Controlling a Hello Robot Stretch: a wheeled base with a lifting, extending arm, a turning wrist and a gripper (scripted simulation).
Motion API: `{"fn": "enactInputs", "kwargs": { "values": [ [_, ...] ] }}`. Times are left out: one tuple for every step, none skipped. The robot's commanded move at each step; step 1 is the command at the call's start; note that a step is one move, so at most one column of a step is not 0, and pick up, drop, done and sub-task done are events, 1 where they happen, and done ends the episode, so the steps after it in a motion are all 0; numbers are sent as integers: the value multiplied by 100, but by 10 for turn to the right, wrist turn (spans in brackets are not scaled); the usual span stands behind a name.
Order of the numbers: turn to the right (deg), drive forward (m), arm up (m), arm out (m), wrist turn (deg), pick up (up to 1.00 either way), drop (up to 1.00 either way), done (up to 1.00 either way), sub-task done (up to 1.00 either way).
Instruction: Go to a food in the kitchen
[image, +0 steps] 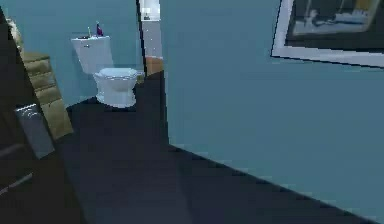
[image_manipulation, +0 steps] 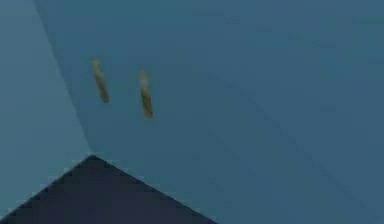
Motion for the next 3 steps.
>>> {"fn": "enactInputs", "kwargs": {
  "values": [
    [300,0,0,0,0,0,0,0,0],
    [0,10,0,0,0,0,0,0,0],
    [-450,0,0,0,0,0,0,0,0]
  ]
}}
